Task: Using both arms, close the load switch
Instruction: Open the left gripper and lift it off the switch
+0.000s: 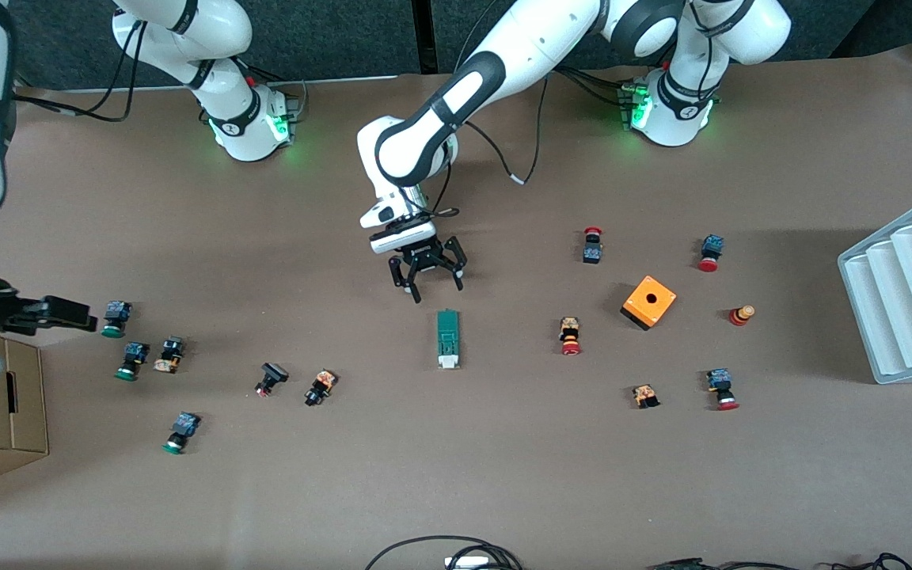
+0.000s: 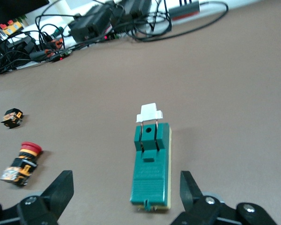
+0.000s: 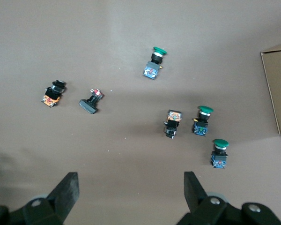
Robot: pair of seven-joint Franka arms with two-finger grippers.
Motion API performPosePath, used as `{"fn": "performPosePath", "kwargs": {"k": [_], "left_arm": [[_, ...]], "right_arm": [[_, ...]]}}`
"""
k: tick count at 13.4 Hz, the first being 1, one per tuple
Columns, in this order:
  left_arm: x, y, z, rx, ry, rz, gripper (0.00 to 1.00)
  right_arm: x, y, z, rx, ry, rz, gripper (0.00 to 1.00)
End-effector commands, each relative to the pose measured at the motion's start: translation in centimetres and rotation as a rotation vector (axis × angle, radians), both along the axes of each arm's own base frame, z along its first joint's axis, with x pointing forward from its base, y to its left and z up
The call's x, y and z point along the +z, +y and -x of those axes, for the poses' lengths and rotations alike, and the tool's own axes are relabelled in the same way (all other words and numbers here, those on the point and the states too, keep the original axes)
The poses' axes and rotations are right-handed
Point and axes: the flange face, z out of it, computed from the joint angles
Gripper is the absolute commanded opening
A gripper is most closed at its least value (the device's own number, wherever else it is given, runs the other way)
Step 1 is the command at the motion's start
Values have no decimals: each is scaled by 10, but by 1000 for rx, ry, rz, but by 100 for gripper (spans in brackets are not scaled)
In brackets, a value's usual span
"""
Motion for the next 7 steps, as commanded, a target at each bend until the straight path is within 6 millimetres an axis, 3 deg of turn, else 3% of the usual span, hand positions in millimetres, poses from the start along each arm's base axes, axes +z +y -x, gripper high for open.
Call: {"fn": "performPosePath", "kwargs": {"k": [1,3,5,7], "left_arm": [[29,2,-2,-48,114,-48,100],[52,3,-5,-86,181,-73,100],[70,15,-28,-81,237,-91,100],[92,13,-33,-129,297,-100,100]], "right_arm": [[0,-22,14,-21,-29,19,100],[-3,-18,36,-21,-59,11,100],[-2,-12,45,-2,-66,5,100],[-1,-3,58,15,-63,2,100]]}}
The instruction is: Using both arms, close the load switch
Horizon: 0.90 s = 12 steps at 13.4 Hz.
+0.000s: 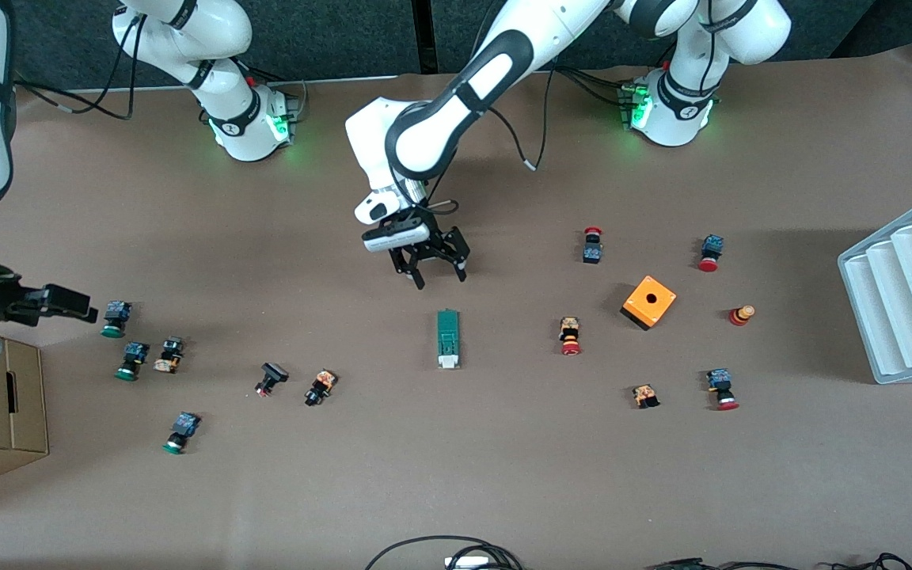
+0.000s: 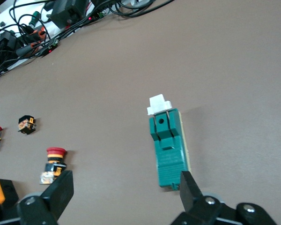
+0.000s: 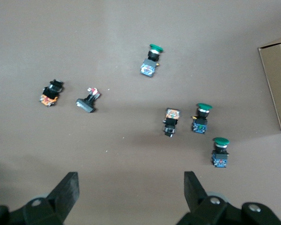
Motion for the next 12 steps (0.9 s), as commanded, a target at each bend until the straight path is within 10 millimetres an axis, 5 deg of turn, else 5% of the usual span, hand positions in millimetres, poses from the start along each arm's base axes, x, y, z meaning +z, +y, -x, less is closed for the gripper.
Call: {"fn": "performPosePath", "kwargs": {"k": [1,8,12], "left_arm": [[32,5,-14,-43,81,-3,100],[97,46,-61,-68,276,61,100],[127,85,-99,-137,393,96,100]], "right_arm": [[8,11,27,35,-29,23,100],[62,23,56,64,11,15,100],[56,27,54,63,29,18,100]]}}
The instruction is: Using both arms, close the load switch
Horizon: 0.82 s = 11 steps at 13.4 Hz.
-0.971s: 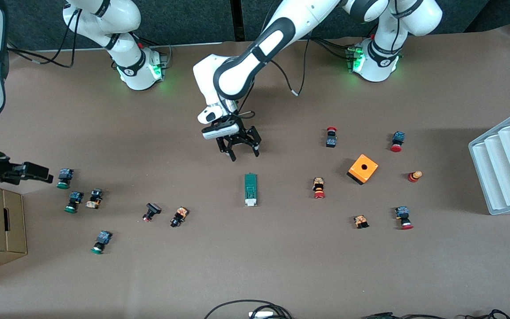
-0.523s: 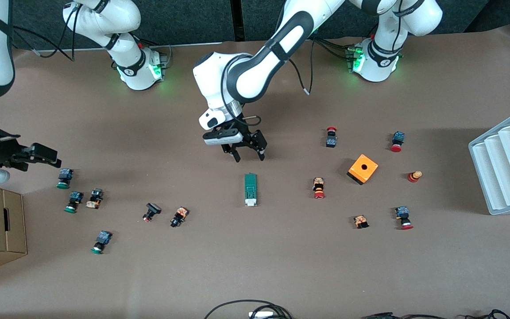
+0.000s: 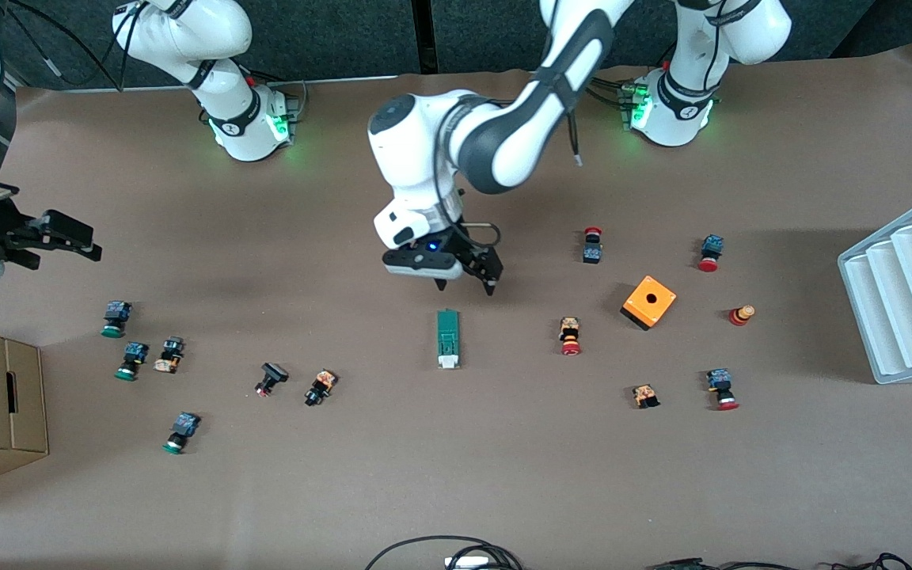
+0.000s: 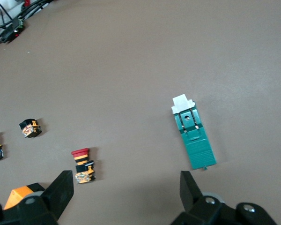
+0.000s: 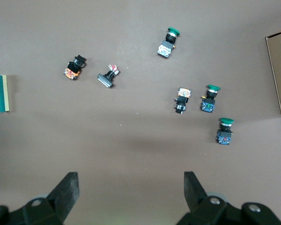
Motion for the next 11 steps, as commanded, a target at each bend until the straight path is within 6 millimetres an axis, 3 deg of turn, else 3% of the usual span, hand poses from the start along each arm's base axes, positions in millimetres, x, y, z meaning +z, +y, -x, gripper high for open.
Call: {"fn": "performPosePath", "kwargs": {"k": [1,3,7,11], "left_arm": [[18,20,-14,-50,54,23,100],[31,27,-24,-99,77,38,100],[51,61,-51,-173,125,64,100],[67,86,-59,-190,173,23,100]], "right_arm": [[-4,1,0,9,27,27,100],[-6,-3,1,5,40,24,100],[-4,-5,1,20,47,69,100],[2,-14,2,51,48,90,100]]}}
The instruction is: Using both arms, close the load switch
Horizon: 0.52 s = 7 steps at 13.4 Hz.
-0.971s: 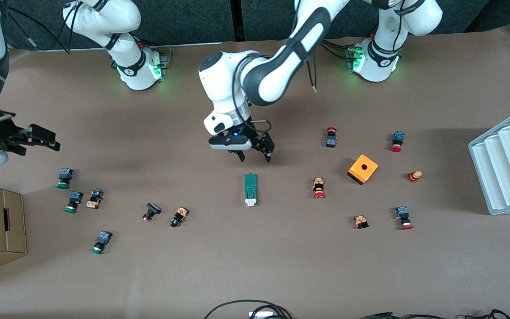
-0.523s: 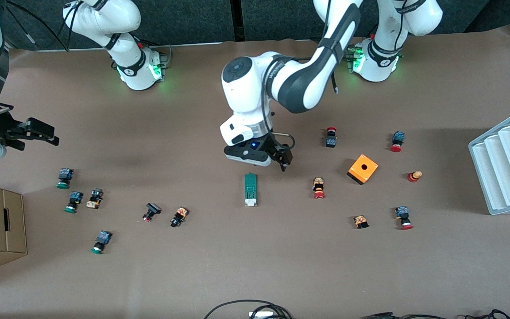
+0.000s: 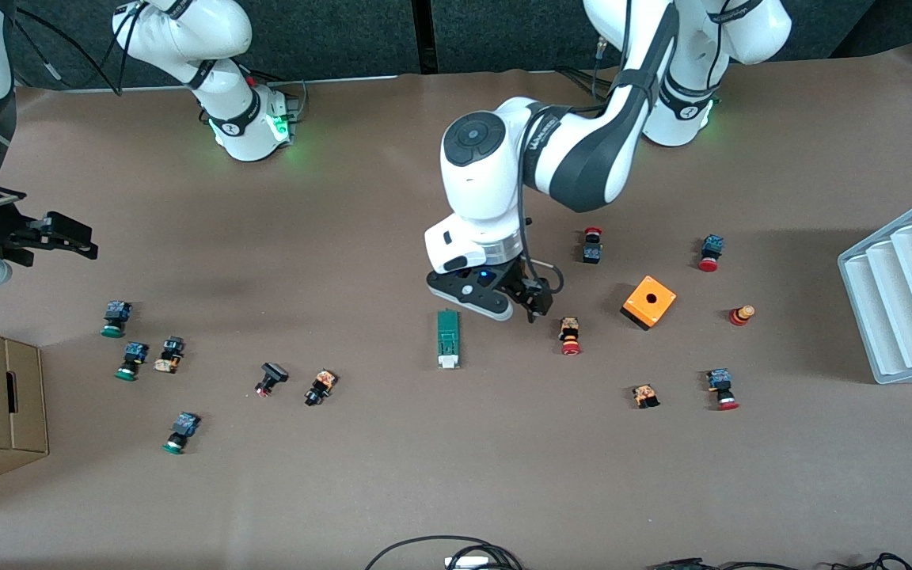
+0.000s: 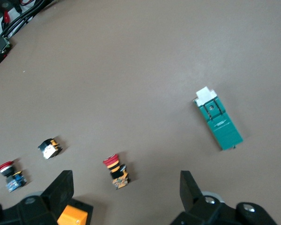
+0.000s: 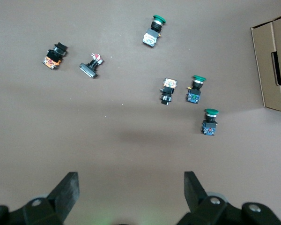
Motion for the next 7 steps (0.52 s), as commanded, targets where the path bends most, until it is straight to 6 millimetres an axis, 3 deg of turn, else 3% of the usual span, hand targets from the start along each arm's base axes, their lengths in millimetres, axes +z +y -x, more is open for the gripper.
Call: {"fn": "performPosePath", "kwargs": {"k": [1,4,6,7], "left_arm": [[18,16,0,-28,48,-15,100],[36,39,-7,-54,82,-17,100],[41,46,-8,-46,105,4,100],[50,95,-38,33,116,38,100]], "right_arm": [[10,-9,2,68,7,18,100],[9,-8,2,51,9,24,100],[8,-5,0,-74,7,30,100],[8,-3,0,-102,5,31,100]]}}
